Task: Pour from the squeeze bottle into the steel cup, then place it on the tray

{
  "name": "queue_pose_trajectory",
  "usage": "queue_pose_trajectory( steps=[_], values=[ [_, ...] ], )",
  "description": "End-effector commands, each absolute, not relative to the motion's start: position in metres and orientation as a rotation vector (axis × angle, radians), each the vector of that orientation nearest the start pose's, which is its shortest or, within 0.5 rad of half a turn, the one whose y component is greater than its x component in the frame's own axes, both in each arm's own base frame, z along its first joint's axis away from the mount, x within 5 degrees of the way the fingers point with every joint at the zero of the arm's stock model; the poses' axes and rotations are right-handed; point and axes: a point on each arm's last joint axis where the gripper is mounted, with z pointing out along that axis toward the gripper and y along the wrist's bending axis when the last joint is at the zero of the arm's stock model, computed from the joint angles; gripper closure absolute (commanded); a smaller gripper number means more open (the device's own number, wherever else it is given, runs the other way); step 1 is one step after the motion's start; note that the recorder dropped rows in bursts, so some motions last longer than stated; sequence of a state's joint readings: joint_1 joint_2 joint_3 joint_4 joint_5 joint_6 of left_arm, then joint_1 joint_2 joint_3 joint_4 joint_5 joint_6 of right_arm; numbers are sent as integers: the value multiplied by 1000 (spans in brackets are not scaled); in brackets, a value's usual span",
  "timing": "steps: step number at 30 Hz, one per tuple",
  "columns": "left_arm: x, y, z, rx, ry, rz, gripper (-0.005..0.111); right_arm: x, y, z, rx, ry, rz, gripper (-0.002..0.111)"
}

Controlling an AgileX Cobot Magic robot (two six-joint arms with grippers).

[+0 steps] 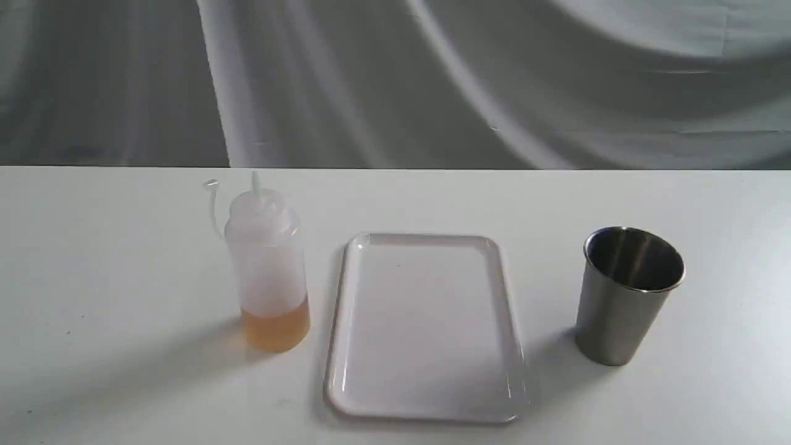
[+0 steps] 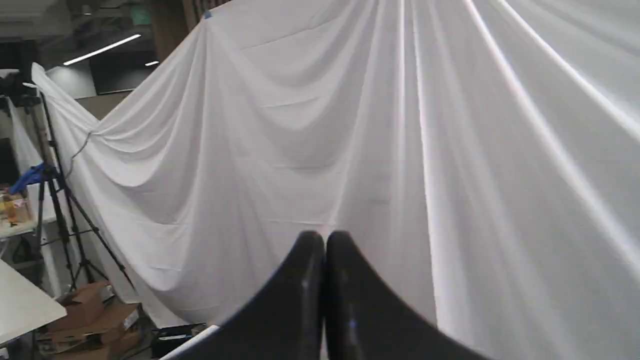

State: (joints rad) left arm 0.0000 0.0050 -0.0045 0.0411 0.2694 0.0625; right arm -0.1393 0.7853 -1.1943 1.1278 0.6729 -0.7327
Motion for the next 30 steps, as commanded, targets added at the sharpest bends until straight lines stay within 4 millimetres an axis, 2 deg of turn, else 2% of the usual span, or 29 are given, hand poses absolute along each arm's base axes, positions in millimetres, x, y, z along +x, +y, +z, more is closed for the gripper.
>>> queue_pose_trajectory(
  steps=[1,11,13,18,23,30],
  values=[
    [55,1,189,85,1744,82,98,121,28,516,-102,1481,489,108],
    [55,1,189,85,1744,82,98,112,29,558,-149,1349,412,108],
    [55,1,189,85,1744,82,98,119,32,564,-168,1354,430,108],
    [55,1,189,85,1744,82,98,152,45,569,-203,1421,497,108],
    [55,1,189,85,1744,82,98,191,75,556,-289,1506,483,108],
    [55,1,189,85,1744,82,98,236,142,513,-522,1625,382,108]
  ],
)
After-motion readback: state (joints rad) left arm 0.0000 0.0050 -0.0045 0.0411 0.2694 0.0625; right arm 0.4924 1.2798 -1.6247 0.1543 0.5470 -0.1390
